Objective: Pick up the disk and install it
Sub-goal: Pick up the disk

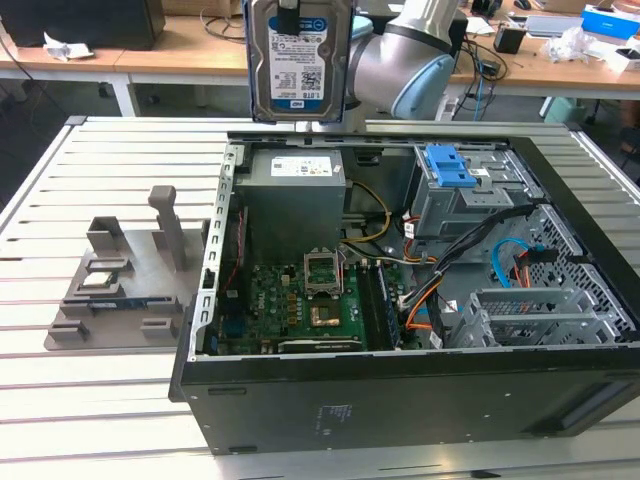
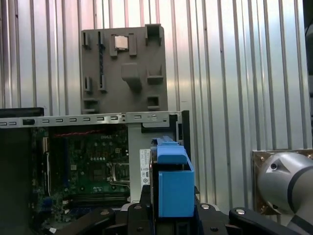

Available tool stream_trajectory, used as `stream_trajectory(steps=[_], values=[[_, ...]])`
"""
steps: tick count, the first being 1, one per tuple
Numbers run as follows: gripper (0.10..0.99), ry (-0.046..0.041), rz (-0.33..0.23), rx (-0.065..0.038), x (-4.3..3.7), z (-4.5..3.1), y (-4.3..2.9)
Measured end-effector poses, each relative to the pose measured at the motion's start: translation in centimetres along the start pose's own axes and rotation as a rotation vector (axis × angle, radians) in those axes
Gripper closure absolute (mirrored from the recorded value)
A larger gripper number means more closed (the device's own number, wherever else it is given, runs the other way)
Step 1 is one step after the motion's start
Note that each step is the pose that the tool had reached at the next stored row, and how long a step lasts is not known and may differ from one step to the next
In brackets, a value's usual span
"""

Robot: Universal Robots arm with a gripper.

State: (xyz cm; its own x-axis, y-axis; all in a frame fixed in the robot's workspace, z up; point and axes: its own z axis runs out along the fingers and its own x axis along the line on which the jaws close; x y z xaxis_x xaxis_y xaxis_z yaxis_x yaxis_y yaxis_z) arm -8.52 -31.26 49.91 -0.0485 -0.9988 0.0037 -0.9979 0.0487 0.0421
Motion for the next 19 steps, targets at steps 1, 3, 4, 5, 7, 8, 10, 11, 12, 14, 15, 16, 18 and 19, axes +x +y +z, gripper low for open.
stream_trajectory(steps=[1,3,4,5,7,8,10,11,12,14,15,16,18,19], values=[[0.725,0.0001,0.0,0.0,-0.02,-0.02,-0.4],[0.725,0.0,0.0,0.0,-0.05,-0.04,-1.02],[0.725,0.0,0.0,0.0,-0.06,-0.05,-1.3],[0.725,0.0,0.0,0.0,-0.08,-0.07,-1.66],[0.725,0.0001,0.0,0.0,-0.12,-0.11,-2.53],[0.725,0.0001,0.0,0.0,-0.14,-0.13,-2.92],[0.725,0.0001,0.0,0.0,-0.18,-0.16,-3.75],[0.725,0.0,0.0,0.0,-0.2,-0.17,-4.03],[0.725,0.0001,0.0,0.0,-0.21,-0.19,-4.33],[0.725,0.0001,0.0,0.0,-0.26,-0.23,-5.39],[0.725,0.0001,0.0,0.0,-0.29,-0.26,-6.04],[0.725,0.0001,0.0,0.0,-0.33,-0.29,-6.83],[0.725,0.0,0.0,0.0,-0.36,-0.32,-7.53],[0.725,-0.0001,0.0,0.0,-0.39,-0.34,-8.01]])
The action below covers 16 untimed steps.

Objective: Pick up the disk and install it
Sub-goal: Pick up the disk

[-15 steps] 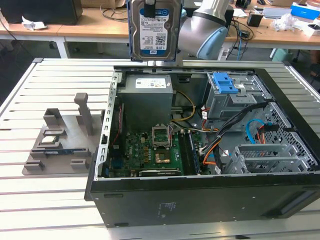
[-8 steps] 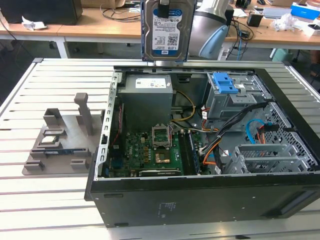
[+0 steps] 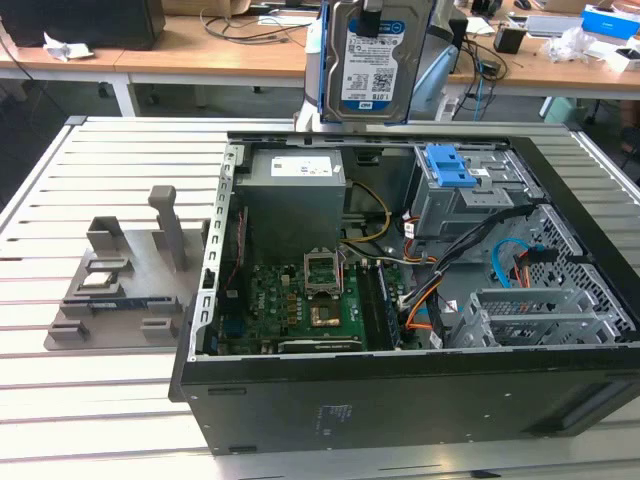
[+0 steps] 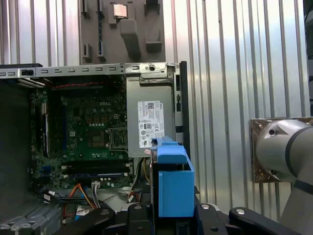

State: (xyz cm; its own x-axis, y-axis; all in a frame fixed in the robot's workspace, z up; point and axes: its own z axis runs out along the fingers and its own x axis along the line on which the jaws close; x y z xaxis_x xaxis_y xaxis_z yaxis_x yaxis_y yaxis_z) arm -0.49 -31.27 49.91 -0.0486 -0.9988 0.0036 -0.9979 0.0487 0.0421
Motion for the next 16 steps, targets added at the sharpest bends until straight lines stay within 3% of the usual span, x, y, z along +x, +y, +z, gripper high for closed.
stream_trajectory(steps=[12,16], values=[[0.725,0.0001,0.0,0.0,-0.23,-0.21,-4.73],[0.725,0.0001,0.0,0.0,-0.29,-0.26,-5.9]])
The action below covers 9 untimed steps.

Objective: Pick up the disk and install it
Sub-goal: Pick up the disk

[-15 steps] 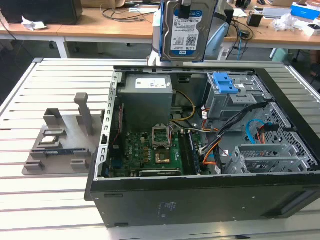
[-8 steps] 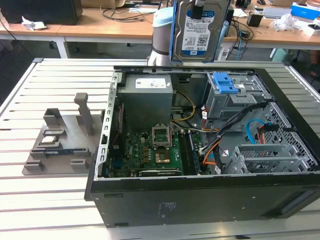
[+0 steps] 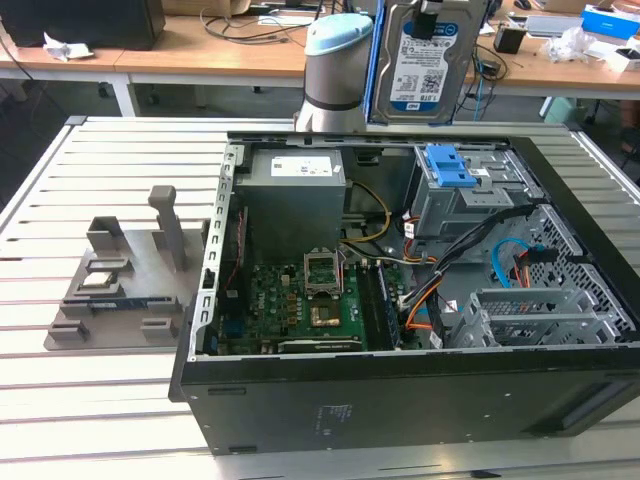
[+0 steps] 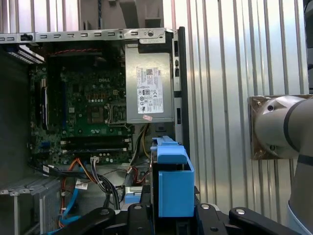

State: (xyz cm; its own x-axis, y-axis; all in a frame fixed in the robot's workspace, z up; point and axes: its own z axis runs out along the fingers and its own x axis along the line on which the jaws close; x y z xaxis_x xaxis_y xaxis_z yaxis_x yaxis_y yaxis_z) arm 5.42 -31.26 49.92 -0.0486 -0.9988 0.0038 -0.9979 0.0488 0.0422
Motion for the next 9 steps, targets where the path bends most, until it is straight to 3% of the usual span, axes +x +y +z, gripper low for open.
stream_trajectory(steps=[6,9], values=[[0.725,-0.0001,0.0,0.0,-0.11,-0.09,-2.3],[0.725,0.0,0.0,0.0,-0.19,-0.17,-3.86]])
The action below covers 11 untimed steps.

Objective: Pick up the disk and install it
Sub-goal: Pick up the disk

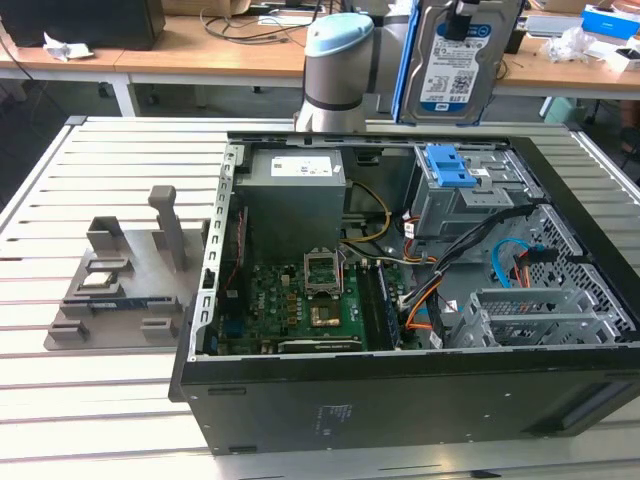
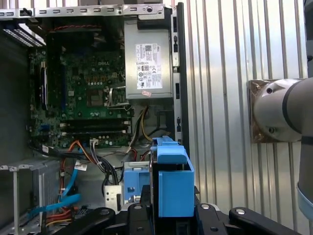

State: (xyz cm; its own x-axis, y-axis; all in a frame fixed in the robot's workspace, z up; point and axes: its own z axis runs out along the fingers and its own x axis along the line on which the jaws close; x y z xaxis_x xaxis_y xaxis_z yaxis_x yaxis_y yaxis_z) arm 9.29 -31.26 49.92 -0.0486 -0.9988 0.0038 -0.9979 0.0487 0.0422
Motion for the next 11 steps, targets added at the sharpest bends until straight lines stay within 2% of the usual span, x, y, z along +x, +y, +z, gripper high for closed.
stream_trajectory(steps=[9,11], values=[[0.725,-0.0001,0.0,0.0,-0.15,-0.12,-3.01],[0.725,-0.0002,0.0,0.0,-0.19,-0.16,-3.91]])
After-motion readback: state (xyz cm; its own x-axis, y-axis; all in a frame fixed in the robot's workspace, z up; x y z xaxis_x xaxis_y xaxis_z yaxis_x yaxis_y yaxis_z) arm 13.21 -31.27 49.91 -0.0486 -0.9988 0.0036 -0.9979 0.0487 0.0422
